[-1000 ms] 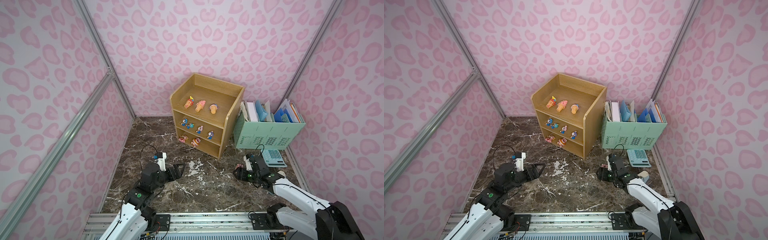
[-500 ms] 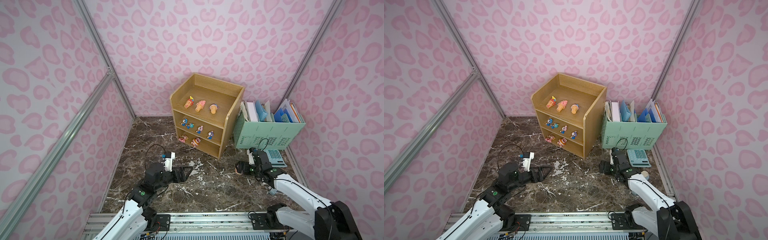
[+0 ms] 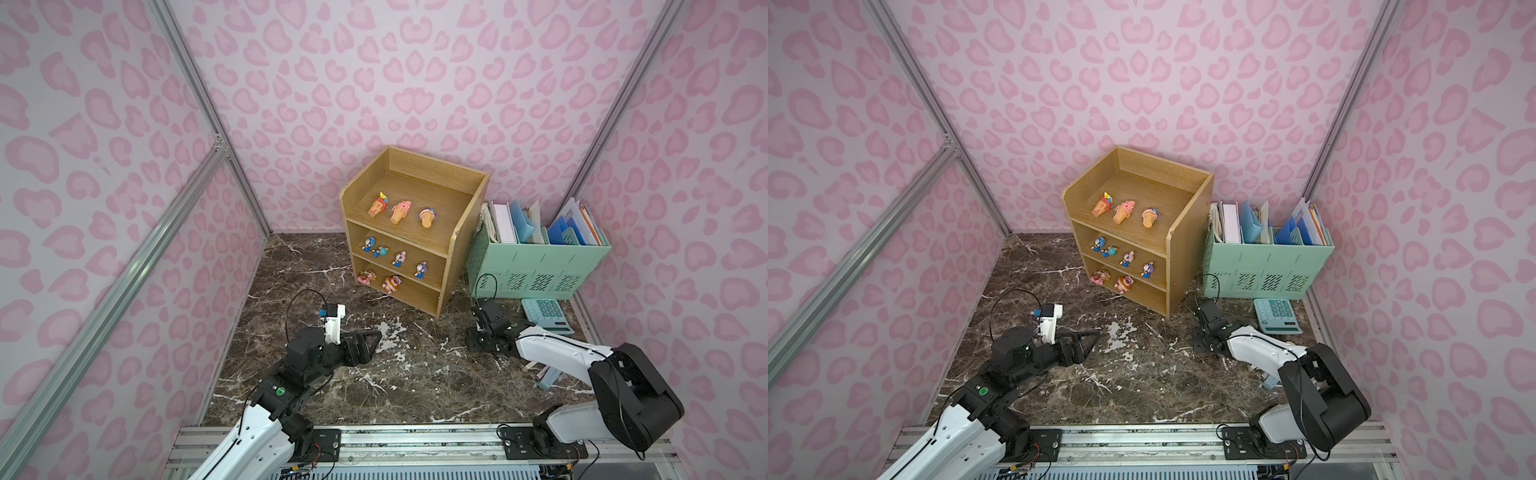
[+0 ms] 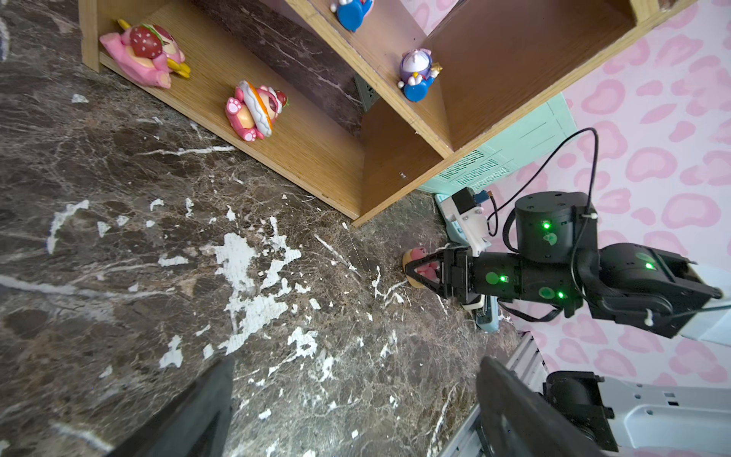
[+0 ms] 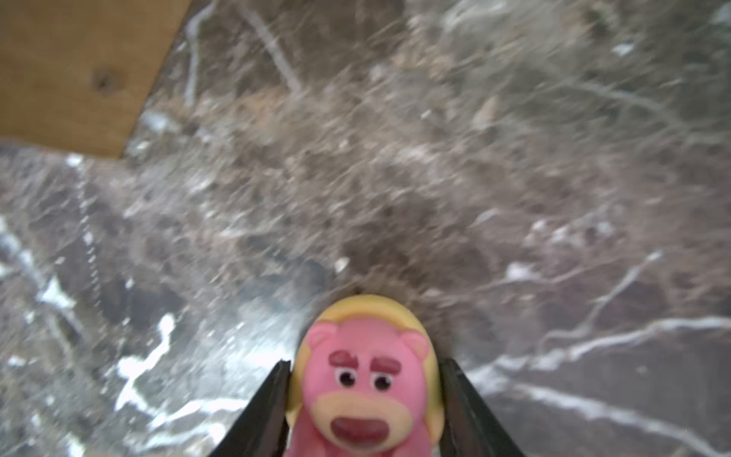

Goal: Organize plastic toys on shelves
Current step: Move the plastic toy to the center of the board.

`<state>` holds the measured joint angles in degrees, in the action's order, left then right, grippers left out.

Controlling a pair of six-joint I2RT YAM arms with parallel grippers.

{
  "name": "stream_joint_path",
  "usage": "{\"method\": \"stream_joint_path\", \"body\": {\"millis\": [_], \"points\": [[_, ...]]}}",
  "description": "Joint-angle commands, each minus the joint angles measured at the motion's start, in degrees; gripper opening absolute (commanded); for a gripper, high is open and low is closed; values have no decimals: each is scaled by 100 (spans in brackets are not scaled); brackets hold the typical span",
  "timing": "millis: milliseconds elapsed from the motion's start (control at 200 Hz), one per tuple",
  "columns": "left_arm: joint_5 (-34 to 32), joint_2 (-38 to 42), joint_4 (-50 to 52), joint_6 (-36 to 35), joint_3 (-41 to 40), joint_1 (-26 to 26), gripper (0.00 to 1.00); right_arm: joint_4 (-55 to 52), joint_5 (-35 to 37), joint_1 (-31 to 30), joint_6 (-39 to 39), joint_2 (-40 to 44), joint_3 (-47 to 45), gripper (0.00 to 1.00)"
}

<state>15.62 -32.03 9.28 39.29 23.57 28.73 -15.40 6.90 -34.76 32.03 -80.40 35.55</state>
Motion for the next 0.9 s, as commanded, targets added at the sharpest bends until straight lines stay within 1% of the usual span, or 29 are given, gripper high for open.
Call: {"method": "stream_joint_path", "body": {"millis": [0,70,115,165,225,270,365,410,475,500,545,595,640,705,755,790,855,895], "points": [[-124,109,290,-126,37,-8,97,-38,87,-685,967,228,-61,46],[-236,209,467,-141,51,-8,97,326,188,-1431,1871,387,-168,46],[-314,302,590,-158,57,-3,97,694,319,-1948,2501,336,-192,46],[-415,410,703,-163,56,-8,97,1126,400,-2385,3072,99,-141,47],[-506,532,820,-180,79,-8,97,1445,385,-2690,3526,-364,115,48],[-526,592,914,-200,100,-8,96,1517,323,-2804,3600,-810,454,50],[-533,653,1140,-246,164,-8,96,1692,169,-2985,3401,-1454,1079,55],[-493,670,1203,-255,158,1,95,1669,66,-3038,3299,-1630,1315,60],[-463,694,1285,-254,118,22,94,1583,62,-3129,3110,-1675,1476,72],[-438,711,1274,-246,92,40,94,1531,102,-3153,3046,-1610,1472,76],[-438,737,1247,-264,18,98,94,1470,162,-3168,2928,-1425,1375,79],[-492,743,1145,-314,-80,217,93,1432,277,-3168,2795,-1029,1132,82],[-588,730,988,-402,-183,374,93,1328,467,-3160,2712,-614,880,82],[-940,617,664,-541,-352,750,93,1017,745,-3106,2601,9,556,82],[-1451,401,471,-636,-400,1142,93,850,837,-2974,2381,516,266,83],[-1882,188,372,-710,-385,1464,93,864,745,-2789,2134,901,0,83],[-2868,-335,367,-726,-227,2085,93,1179,363,-2186,1681,1639,-615,81],[-3580,-685,566,-479,-22,2467,93,1341,-68,-1692,1316,2059,-915,80]]}}
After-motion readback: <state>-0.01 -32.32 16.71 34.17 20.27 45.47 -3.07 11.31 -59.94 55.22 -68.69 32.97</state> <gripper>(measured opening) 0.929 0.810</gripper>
